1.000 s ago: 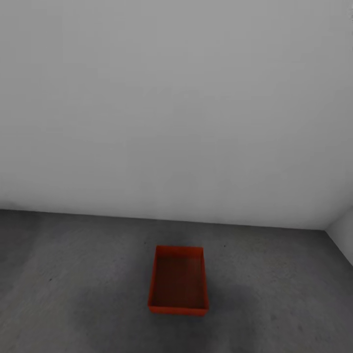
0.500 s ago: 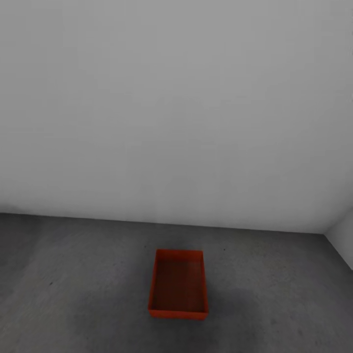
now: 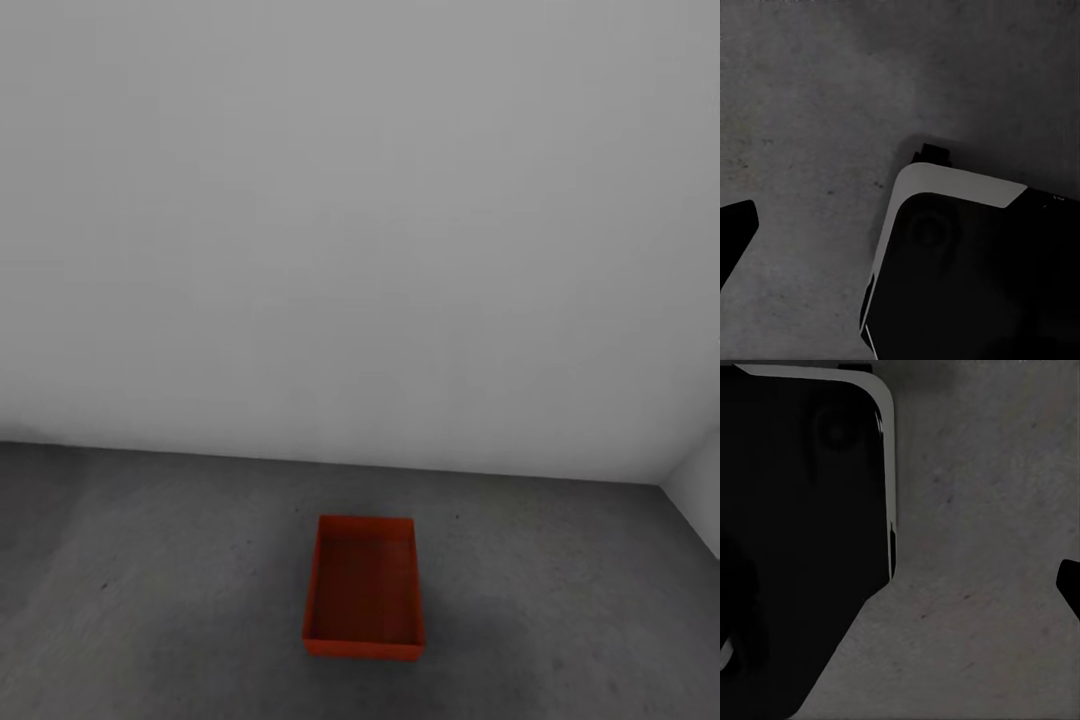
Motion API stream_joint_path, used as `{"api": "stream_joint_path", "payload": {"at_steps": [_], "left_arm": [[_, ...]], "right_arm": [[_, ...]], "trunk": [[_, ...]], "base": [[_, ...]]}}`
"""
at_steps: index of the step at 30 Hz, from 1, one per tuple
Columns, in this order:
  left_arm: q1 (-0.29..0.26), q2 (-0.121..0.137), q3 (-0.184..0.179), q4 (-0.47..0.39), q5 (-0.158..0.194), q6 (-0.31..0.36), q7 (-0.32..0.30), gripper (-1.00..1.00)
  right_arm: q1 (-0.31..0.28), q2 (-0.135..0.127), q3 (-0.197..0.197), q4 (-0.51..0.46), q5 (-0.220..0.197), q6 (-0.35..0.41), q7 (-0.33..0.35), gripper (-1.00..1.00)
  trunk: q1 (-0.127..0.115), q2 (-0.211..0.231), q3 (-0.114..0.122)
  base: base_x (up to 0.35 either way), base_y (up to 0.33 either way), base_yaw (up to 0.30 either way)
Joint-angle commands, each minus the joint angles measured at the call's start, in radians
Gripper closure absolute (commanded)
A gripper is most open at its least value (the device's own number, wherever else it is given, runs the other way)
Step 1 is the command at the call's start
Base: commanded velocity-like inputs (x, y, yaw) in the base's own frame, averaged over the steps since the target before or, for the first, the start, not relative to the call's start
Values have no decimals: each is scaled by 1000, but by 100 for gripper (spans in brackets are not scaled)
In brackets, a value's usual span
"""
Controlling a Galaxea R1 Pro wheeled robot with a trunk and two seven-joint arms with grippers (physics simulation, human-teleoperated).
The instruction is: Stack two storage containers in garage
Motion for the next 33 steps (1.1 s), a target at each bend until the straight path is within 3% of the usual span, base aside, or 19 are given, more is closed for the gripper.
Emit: {"api": "stream_joint_path", "payload": {"at_steps": [1, 16, 33], "left_arm": [[-1, 0, -8, 1, 9, -3, 2, -100], [-1, 2, -8, 1, 9, -2, 4, -100], [-1, 3, -8, 1, 10, -2, 5, -100]], "right_arm": [[-1, 0, 4, 3, -5, -6, -1, -100], [-1, 0, 4, 3, -5, -6, -1, -100], [-1, 0, 3, 3, -6, -6, -1, -100]], "trunk": [[-4, 6, 3], [-61, 111, 75], [-61, 111, 102]], "base": [[0, 0, 0], [0, 0, 0], [0, 0, 0]]}}
